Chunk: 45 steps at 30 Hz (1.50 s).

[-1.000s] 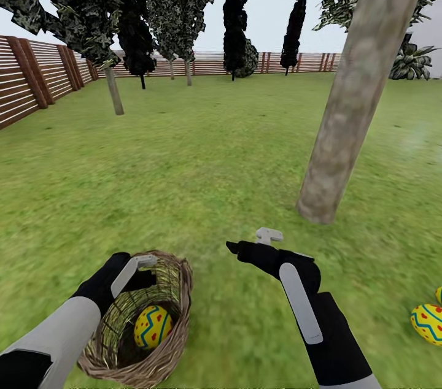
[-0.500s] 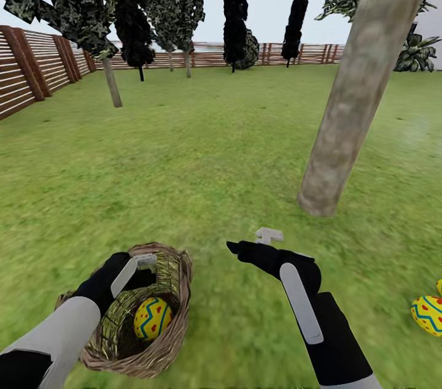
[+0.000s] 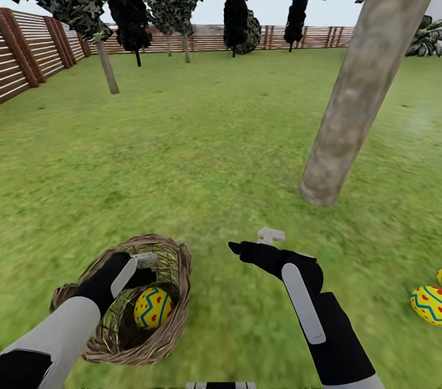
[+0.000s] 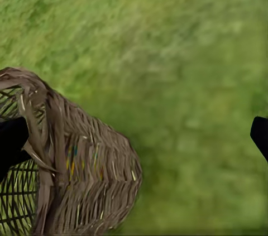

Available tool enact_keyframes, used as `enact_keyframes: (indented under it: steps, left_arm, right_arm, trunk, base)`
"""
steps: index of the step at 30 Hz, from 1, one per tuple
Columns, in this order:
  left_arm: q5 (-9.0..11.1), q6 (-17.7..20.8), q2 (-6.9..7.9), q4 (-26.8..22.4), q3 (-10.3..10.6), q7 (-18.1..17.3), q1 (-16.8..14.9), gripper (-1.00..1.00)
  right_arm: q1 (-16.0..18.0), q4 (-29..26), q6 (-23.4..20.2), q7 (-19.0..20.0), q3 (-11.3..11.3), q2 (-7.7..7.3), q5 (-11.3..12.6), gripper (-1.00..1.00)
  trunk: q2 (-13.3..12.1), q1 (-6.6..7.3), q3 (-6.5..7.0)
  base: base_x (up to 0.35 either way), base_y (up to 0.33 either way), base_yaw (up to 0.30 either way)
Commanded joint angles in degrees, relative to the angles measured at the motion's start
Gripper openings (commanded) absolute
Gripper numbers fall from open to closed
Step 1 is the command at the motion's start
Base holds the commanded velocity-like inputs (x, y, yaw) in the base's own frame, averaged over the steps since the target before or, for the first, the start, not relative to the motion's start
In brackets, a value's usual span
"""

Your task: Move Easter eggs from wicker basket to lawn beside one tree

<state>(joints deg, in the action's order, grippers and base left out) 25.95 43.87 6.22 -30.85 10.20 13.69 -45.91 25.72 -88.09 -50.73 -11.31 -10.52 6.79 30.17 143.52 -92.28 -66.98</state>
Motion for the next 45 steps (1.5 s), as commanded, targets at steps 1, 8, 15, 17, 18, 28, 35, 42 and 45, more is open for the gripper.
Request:
enact_keyframes:
  steps: [1,8,15,17,18,28,35,42,45]
  left_arm:
    - [0.6,-0.1,0.07,-0.1,0.5,0.5,0.0,1.0]
    - [0.5,-1.6,0.04,-0.1,0.7,0.5,0.0,1.0]
    - [0.5,-1.9,0.04,-0.1,0.7,0.5,0.0,1.0]
    - [0.6,-1.9,0.05,-0.1,0.7,0.5,0.0,1.0]
    - [0.6,-2.0,0.06,-0.1,0.7,0.5,0.0,1.0]
    - [0.7,-2.8,0.11,-0.1,0.7,0.4,0.0,1.0]
    - [0.7,-2.9,0.16,-0.7,0.7,-1.2,-0.2,1.0]
    - [0.6,-3.0,0.51,-0.8,0.6,-2.2,-1.7,1.0]
    - [0.5,-3.1,0.86,-0.9,0.6,-2.3,-2.0,1.0]
  right_arm:
    - [0.0,-0.1,-0.2,-0.6,0.0,0.0,0.6,1.0]
    - [0.0,-0.1,-0.2,-0.6,0.0,-0.02,0.7,1.0]
    - [0.0,-0.1,-0.2,-0.6,0.0,-0.02,0.7,1.0]
    - [0.0,-0.1,-0.2,-0.6,0.0,-0.02,0.6,1.0]
    - [0.0,-0.1,-0.2,-0.6,0.0,-0.02,0.6,1.0]
    - [0.0,-0.1,-0.2,-0.6,0.0,-0.03,0.7,1.0]
    - [0.0,-0.1,-0.2,-0.6,0.0,-0.03,0.6,1.0]
    - [0.0,-0.1,-0.2,-0.6,0.9,-0.03,0.6,1.0]
    - [0.0,-0.1,-0.2,-0.6,1.1,-0.04,0.6,1.0]
  trunk:
    - [0.0,-0.01,-0.28]
    - [0.1,-0.19,-1.83]
    - [0.2,-0.37,-3.38]
    - [0.3,-0.42,-3.82]
    - [0.3,-0.45,-4.04]
    - [0.4,-0.71,-6.26]
    - [0.5,-0.89,-7.81]
    - [0.6,-1.02,-8.92]
    - [0.6,-1.02,-8.92]
  base:
    - [0.0,0.0,0.0]
    - [0.0,0.0,0.0]
    - [0.0,0.0,0.0]
    - [0.0,0.0,0.0]
    - [0.0,0.0,0.0]
    - [0.0,0.0,0.0]
    - [0.0,0.0,0.0]
    - [0.0,0.0,0.0]
    - [0.0,0.0,0.0]
